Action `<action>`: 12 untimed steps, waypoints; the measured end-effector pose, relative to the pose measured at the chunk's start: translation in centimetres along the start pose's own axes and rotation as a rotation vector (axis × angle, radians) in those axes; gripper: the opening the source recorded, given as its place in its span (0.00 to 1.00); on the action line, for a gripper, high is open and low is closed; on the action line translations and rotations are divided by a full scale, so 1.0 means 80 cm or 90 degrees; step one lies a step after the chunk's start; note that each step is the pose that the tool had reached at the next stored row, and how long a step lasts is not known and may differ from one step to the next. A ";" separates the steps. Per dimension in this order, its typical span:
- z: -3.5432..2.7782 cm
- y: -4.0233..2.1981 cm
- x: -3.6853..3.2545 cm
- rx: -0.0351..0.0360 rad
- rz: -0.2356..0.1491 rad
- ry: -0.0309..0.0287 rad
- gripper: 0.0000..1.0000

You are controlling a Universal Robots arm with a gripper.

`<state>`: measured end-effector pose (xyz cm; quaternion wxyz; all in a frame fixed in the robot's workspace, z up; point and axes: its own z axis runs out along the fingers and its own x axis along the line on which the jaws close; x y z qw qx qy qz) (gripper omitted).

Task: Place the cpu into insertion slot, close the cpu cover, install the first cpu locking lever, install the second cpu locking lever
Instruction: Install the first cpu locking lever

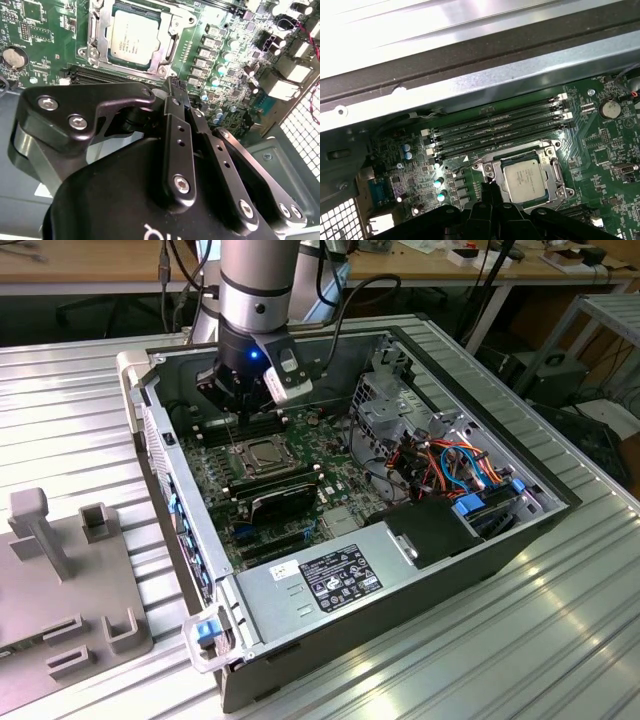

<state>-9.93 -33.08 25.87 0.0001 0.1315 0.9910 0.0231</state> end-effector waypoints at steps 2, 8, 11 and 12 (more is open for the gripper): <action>-0.0015 -0.0003 0.0014 -0.0001 0.000 -0.0003 0.11; -0.0024 -0.0054 0.0200 -0.0073 -0.003 0.0000 0.11; -0.0024 -0.0082 0.0305 -0.0114 -0.005 0.0011 0.11; -0.0024 -0.0088 0.0330 -0.0121 -0.005 0.0013 0.11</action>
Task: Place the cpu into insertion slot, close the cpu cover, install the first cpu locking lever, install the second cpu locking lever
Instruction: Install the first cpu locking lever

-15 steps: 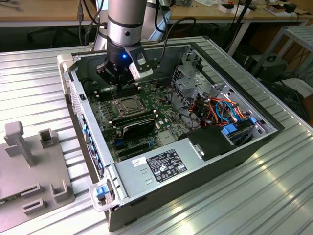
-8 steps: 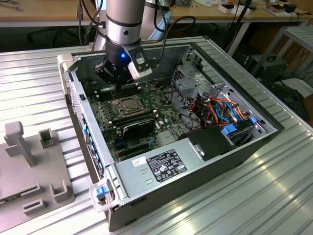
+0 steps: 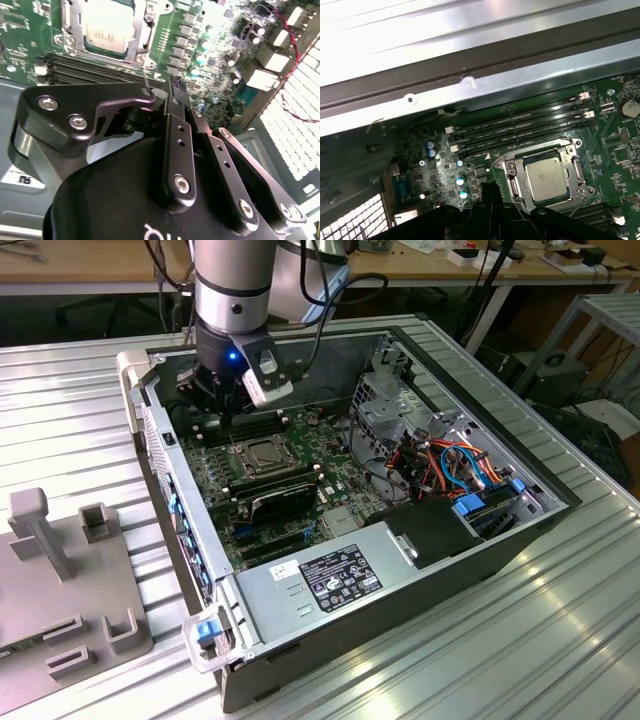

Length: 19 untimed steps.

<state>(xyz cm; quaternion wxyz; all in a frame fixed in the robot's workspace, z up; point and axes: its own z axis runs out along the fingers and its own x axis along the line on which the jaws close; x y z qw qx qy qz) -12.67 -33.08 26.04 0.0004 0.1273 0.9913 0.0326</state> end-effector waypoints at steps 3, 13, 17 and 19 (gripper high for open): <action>0.0001 -0.0005 0.0033 -0.0008 -0.002 0.0004 0.11; 0.0078 0.0088 0.0058 -0.0108 -0.019 0.0041 0.11; 0.0091 0.0119 0.0066 -0.0111 -0.026 0.0047 0.11; 0.0095 0.0120 0.0065 -0.0119 -0.026 0.0050 0.11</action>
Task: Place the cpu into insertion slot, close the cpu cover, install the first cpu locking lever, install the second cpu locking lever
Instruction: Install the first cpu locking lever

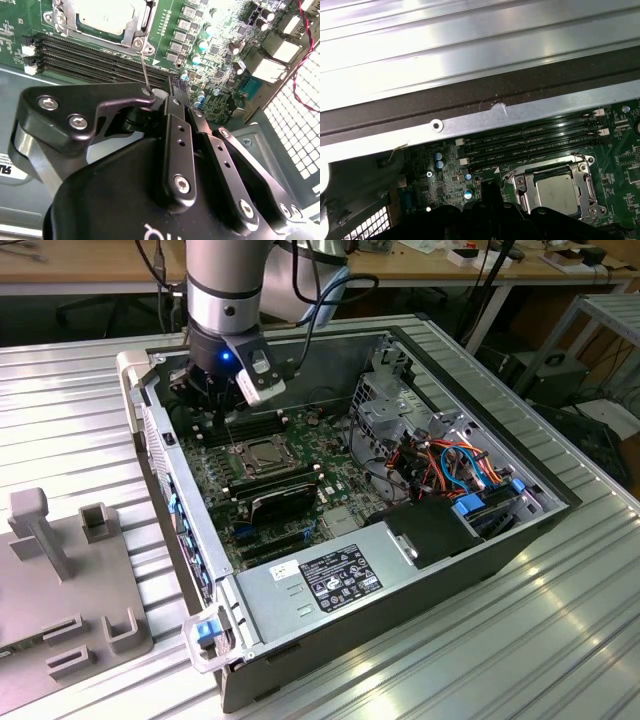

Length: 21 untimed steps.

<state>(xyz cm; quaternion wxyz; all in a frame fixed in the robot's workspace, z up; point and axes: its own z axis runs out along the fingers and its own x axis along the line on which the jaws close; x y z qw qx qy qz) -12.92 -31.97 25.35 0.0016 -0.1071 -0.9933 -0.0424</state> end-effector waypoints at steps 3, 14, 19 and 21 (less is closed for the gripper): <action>0.0016 0.0011 -0.0049 -0.0024 0.000 0.0012 0.11; 0.0096 0.0109 -0.0514 -0.0042 -0.008 0.0127 0.11; 0.0138 0.0130 -0.0625 -0.0032 -0.048 0.0171 0.11; 0.0153 0.0131 -0.0637 -0.0023 -0.082 0.0201 0.11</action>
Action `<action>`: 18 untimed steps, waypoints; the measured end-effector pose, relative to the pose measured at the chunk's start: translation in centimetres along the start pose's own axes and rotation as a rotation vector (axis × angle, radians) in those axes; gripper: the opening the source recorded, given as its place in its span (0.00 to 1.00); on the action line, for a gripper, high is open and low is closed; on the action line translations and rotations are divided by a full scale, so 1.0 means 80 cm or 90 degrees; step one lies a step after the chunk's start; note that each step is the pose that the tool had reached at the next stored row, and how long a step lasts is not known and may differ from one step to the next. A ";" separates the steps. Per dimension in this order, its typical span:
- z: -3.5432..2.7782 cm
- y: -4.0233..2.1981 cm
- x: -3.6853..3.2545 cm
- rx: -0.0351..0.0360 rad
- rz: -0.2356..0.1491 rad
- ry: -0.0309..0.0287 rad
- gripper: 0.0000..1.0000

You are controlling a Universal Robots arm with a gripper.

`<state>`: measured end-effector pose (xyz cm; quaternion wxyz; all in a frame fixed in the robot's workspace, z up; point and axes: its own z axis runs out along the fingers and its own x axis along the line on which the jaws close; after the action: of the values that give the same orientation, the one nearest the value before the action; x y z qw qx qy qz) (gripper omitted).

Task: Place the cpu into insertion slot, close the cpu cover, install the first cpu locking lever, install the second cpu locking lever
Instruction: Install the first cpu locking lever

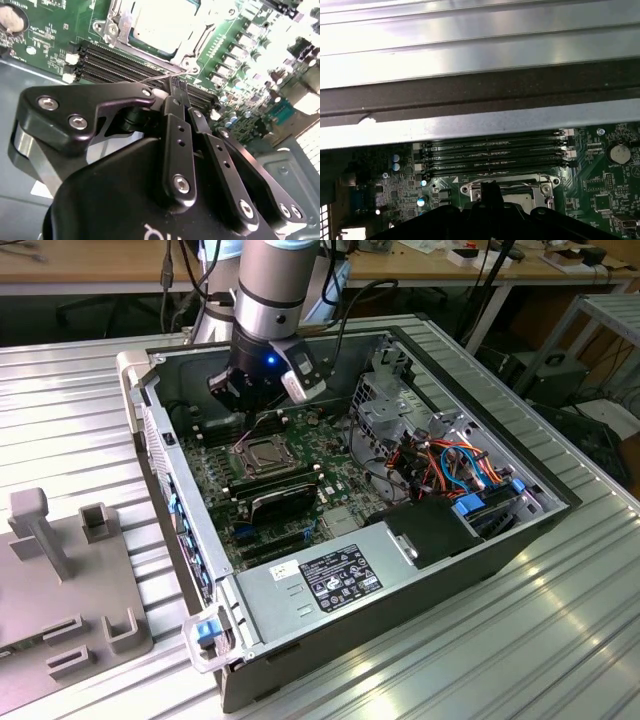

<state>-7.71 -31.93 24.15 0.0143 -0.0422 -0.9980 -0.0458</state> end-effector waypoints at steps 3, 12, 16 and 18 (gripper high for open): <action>0.0002 0.0000 0.0000 0.0000 -0.003 0.0002 0.11; 0.0008 0.0002 -0.0001 -0.0001 -0.004 0.0003 0.11; 0.0012 0.0006 -0.0020 -0.0002 -0.004 0.0003 0.11; 0.0015 0.0012 -0.0029 -0.0002 -0.004 0.0003 0.11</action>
<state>-7.47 -31.84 24.03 0.0144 -0.0391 -0.9981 -0.0461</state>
